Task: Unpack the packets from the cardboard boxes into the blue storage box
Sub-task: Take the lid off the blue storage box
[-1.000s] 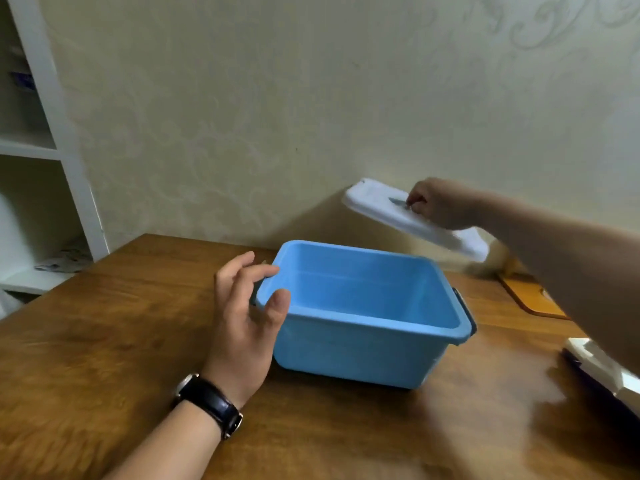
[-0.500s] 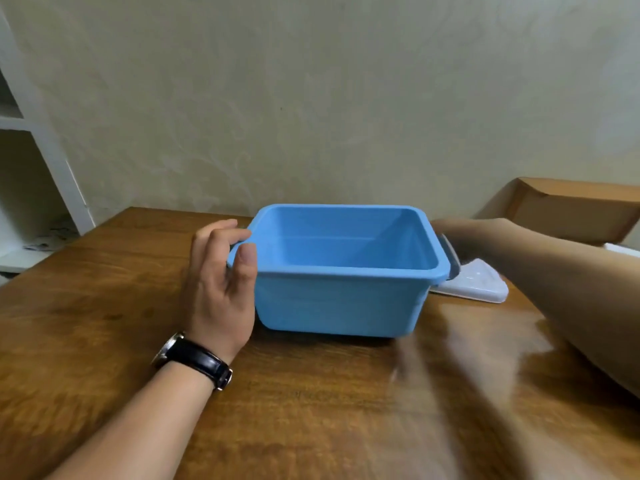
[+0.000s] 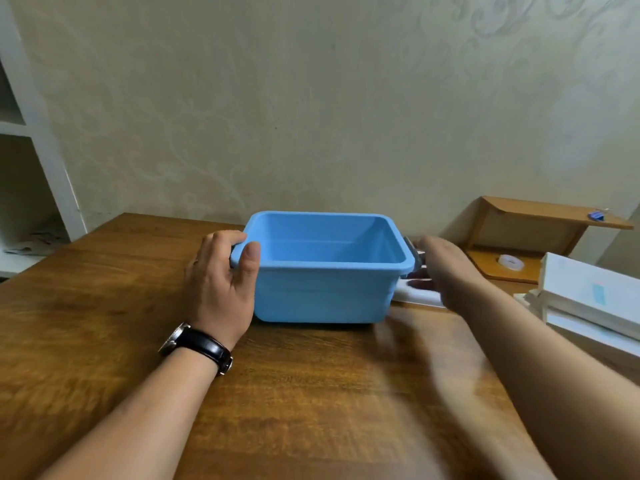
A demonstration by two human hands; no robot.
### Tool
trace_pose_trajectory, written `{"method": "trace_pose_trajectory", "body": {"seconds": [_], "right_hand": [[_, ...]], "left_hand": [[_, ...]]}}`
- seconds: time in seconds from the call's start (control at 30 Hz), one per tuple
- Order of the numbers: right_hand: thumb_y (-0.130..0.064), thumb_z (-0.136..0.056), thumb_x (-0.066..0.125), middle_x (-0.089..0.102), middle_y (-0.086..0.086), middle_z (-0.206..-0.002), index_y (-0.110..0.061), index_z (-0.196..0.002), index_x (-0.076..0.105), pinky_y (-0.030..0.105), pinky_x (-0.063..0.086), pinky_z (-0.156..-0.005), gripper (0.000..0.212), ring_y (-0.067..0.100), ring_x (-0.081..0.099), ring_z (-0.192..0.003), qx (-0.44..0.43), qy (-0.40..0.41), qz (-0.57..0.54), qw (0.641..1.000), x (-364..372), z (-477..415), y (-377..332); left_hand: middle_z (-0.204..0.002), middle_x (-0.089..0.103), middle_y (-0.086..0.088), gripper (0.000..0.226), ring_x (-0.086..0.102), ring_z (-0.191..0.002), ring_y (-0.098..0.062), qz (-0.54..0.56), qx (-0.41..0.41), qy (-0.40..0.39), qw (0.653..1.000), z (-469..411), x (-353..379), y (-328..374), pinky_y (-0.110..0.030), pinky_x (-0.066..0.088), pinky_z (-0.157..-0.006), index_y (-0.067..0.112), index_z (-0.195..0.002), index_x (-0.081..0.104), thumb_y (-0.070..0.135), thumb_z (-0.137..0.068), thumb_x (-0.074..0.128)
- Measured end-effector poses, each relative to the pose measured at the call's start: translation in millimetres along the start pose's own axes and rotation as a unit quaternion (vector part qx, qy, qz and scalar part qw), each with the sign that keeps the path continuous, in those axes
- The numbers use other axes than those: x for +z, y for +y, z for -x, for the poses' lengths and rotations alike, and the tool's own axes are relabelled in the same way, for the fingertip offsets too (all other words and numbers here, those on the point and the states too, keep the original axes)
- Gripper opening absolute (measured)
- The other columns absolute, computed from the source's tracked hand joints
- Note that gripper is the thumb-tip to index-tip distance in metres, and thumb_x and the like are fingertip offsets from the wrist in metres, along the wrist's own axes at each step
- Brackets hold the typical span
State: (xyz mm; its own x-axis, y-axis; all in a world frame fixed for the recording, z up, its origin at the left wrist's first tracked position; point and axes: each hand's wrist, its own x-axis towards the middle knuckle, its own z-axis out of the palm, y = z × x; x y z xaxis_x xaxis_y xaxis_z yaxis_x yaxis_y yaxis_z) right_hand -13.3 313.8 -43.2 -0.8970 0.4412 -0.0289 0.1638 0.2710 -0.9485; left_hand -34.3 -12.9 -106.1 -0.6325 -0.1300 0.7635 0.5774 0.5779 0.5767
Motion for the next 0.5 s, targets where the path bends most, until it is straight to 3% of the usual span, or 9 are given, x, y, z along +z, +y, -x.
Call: {"method": "trace_pose_trajectory", "body": {"seconds": [0.07,0.17,0.23,0.33,0.5], "right_hand": [[-0.035,-0.105,0.048,0.083,0.011,-0.106,-0.016,-0.115,0.077,0.044,0.064,-0.087,0.036,0.028,0.077,-0.091,0.036,-0.089,-0.122,0.988,13,28,-6],[-0.049,-0.105,0.050,0.083,0.007,-0.113,-0.022,-0.120,0.076,0.045,0.063,-0.091,0.040,0.026,0.077,-0.098,0.023,-0.134,-0.104,0.985,40,39,-10],[-0.054,-0.104,0.051,0.078,0.006,-0.122,-0.021,-0.132,0.068,0.045,0.062,-0.092,0.046,0.024,0.075,-0.103,0.012,-0.126,-0.084,0.988,58,36,-11],[-0.057,-0.105,0.047,0.074,0.005,-0.124,-0.020,-0.139,0.061,0.046,0.061,-0.094,0.052,0.024,0.073,-0.109,0.008,-0.110,-0.093,0.990,72,36,-12],[-0.065,-0.103,0.047,0.074,0.004,-0.124,-0.020,-0.137,0.064,0.045,0.060,-0.095,0.058,0.024,0.073,-0.111,0.015,-0.082,-0.102,0.991,64,30,-14]], "left_hand": [[-0.115,0.064,-0.004,0.064,0.060,-0.101,-0.021,0.019,-0.029,-0.008,0.999,1,-3,2,-0.036,0.050,-0.081,0.014,-0.122,0.061,0.068,-0.104,0.033],[-0.112,0.062,-0.002,0.056,0.055,-0.092,-0.013,0.062,-0.108,0.028,0.992,-1,-12,4,-0.019,0.040,-0.070,0.018,-0.127,0.057,0.065,-0.103,0.037],[-0.111,0.060,0.002,0.047,0.052,-0.090,-0.007,0.081,-0.154,0.052,0.983,-3,-18,5,-0.019,0.038,-0.068,0.019,-0.130,0.054,0.058,-0.107,0.039],[-0.118,0.057,0.005,0.049,0.054,-0.099,-0.014,0.097,-0.198,0.029,0.975,-5,-17,7,-0.028,0.039,-0.069,0.023,-0.141,0.048,0.056,-0.108,0.036],[-0.141,0.046,0.016,0.060,0.049,-0.125,-0.012,0.148,-0.211,-0.051,0.965,-8,-9,1,-0.034,0.038,-0.096,0.042,-0.155,0.034,0.071,-0.102,0.033]]}}
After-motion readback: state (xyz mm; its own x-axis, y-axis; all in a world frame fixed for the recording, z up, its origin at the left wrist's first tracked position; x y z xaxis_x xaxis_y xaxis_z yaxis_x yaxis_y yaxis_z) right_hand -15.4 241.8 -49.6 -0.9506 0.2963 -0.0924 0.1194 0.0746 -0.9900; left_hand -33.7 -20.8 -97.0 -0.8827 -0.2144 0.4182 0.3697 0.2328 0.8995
